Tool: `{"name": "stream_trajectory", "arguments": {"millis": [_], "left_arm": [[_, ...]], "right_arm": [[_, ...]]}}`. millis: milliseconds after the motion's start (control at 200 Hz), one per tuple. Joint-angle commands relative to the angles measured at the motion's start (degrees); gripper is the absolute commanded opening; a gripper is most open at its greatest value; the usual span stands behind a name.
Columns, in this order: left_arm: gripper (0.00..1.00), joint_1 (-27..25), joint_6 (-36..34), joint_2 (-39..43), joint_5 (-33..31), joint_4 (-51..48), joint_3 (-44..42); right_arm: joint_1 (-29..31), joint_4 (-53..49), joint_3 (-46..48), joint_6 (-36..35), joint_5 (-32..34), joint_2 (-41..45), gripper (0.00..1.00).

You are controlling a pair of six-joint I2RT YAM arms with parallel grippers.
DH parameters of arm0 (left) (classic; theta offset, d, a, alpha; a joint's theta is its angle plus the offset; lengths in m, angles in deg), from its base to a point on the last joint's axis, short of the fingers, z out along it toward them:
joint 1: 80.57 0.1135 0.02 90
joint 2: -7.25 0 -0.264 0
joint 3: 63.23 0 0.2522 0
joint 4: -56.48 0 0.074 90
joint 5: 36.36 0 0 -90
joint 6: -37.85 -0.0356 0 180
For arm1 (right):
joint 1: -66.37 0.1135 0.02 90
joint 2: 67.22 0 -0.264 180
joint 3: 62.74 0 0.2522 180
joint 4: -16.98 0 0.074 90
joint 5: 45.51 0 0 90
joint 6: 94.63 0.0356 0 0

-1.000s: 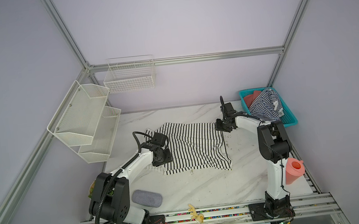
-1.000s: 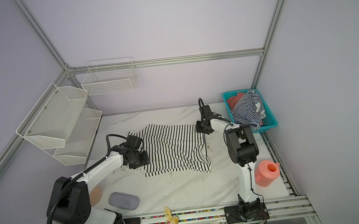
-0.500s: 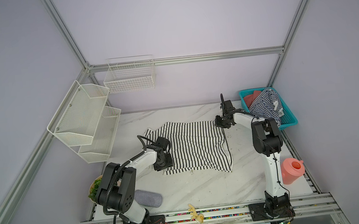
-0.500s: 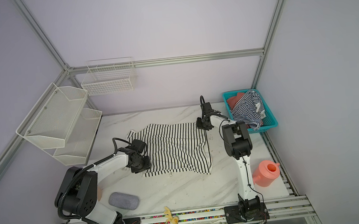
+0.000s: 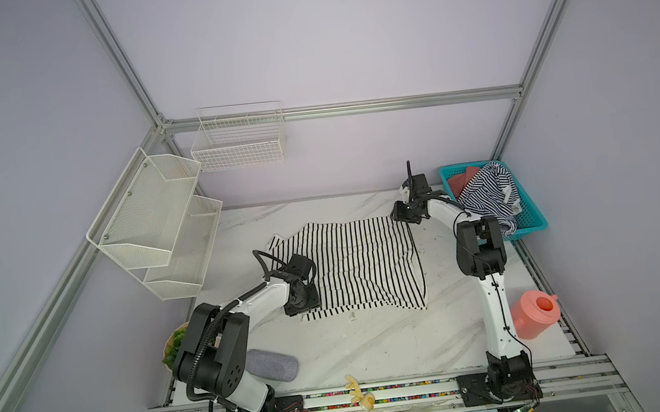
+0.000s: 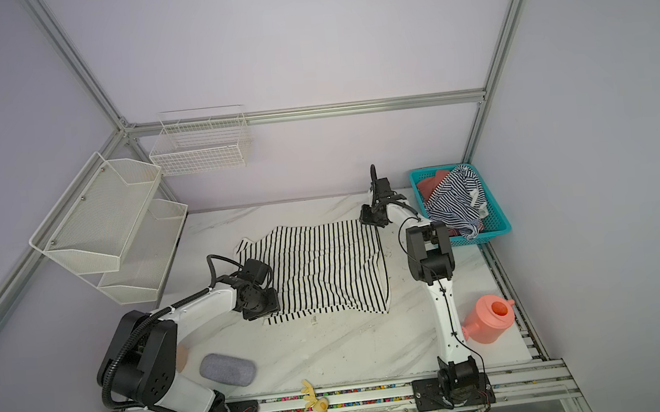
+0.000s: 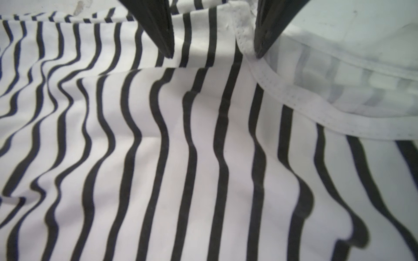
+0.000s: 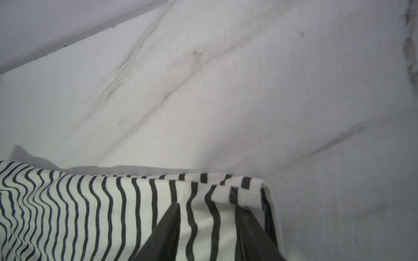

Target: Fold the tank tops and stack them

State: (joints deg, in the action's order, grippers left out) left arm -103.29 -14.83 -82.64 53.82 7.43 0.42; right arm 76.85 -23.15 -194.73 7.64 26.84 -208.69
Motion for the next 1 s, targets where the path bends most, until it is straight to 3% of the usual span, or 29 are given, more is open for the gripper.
{"name": "stream_trajectory", "arguments": {"millis": [0,95,225,455,675,995], "left_arm": [[0.61,-1.68,1.18,3.14,1.80,-3.43,3.31],[0.62,-1.93,0.85,6.48,0.36,-5.95,5.71],[0.63,-1.89,-0.53,11.76,-3.11,-10.74,7.42],[0.60,-1.96,-2.07,13.30,-3.33,-12.51,3.88],[0.59,-1.93,-1.84,11.55,-1.04,-8.91,-0.22],[0.57,-1.88,-0.51,7.37,-1.75,-6.20,-1.95]], "right_arm": [[-0.46,-5.19,0.48,-3.46,-0.50,1.38,0.46],[-0.41,-4.01,5.73,-4.67,-0.53,8.63,0.46],[0.35,-0.05,20.00,-2.67,0.44,22.51,0.46],[6.39,-0.43,43.37,3.70,7.14,44.49,0.28],[15.17,-5.75,53.98,10.70,11.98,51.54,0.25],[16.67,-9.27,63.33,18.22,15.35,60.83,0.24]]}}
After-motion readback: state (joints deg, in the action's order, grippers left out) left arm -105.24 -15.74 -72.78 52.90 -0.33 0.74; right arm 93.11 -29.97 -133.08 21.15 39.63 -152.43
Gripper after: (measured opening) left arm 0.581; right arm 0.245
